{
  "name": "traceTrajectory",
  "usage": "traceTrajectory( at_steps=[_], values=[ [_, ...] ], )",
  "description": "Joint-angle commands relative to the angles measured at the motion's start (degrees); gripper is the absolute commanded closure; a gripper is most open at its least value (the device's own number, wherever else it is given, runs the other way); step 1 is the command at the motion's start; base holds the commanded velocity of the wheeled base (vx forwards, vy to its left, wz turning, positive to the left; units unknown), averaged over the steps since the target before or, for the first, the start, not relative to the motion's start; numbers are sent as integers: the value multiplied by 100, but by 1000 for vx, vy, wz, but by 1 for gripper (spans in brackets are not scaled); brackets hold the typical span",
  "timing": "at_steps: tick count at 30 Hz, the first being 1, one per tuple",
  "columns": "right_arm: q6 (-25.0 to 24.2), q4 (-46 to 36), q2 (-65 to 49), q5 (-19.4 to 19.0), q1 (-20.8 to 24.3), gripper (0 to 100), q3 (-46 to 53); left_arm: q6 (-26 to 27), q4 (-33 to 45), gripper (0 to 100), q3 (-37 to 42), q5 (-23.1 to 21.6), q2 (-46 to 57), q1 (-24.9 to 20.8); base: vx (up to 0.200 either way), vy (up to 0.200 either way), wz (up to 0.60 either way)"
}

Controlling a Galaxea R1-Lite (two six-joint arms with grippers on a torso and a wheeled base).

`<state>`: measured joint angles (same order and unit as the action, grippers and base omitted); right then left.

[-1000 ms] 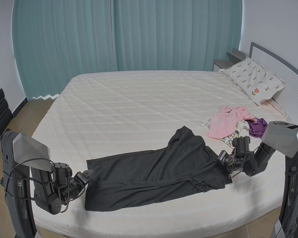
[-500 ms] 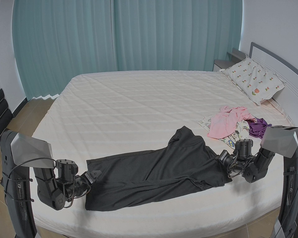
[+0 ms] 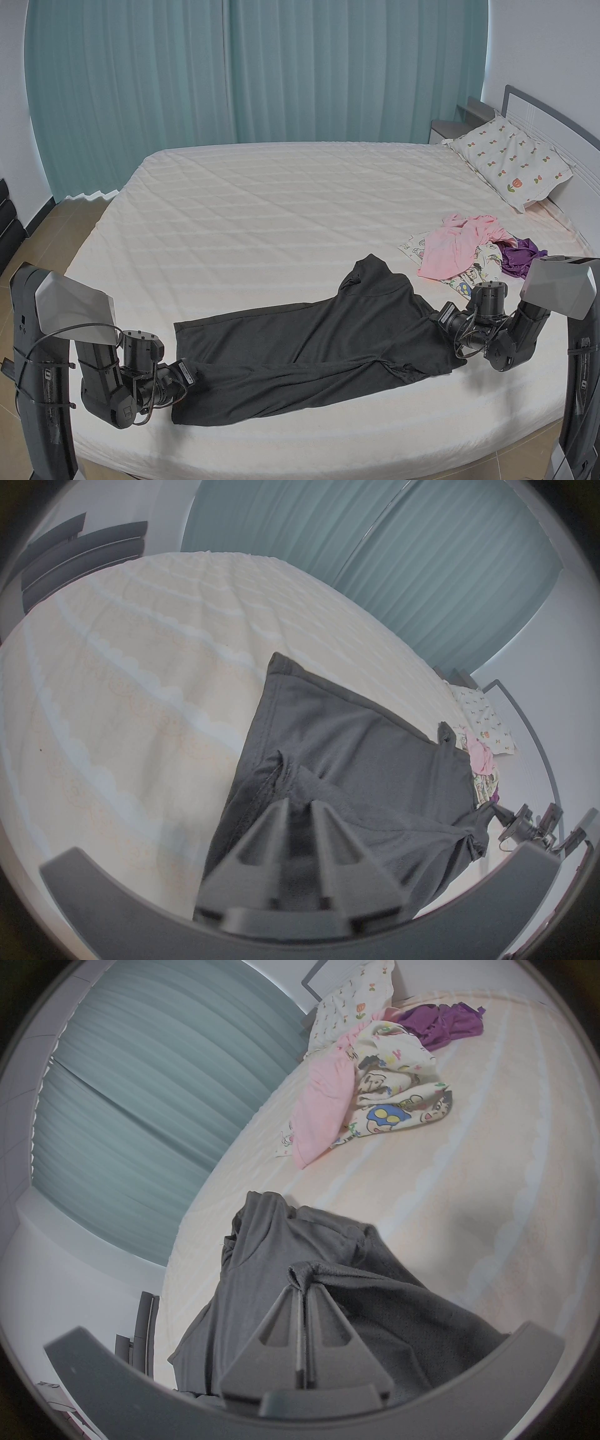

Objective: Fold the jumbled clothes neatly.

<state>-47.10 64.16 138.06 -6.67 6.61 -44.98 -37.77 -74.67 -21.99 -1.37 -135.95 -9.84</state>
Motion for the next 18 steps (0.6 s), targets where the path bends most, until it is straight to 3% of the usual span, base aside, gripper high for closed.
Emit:
traceTrajectory(
  at_steps=[1, 5, 10, 18],
  values=[
    [0, 141, 11, -1, -2, 100, 42, 33, -13, 100, 2, 57, -186, 35, 0, 0, 0],
    [0, 317, 19, 8, -37, 100, 42, -55, -30, 100, -33, 224, -186, 175, 0, 0, 0],
    [8, 730, 195, 8, -37, 100, 69, -688, -39, 100, -68, 418, -98, 263, 0, 0, 0],
    [35, 1239, 406, 8, -54, 100, 69, -838, -39, 100, -16, 427, -37, 536, 0, 0, 0]
  ],
)
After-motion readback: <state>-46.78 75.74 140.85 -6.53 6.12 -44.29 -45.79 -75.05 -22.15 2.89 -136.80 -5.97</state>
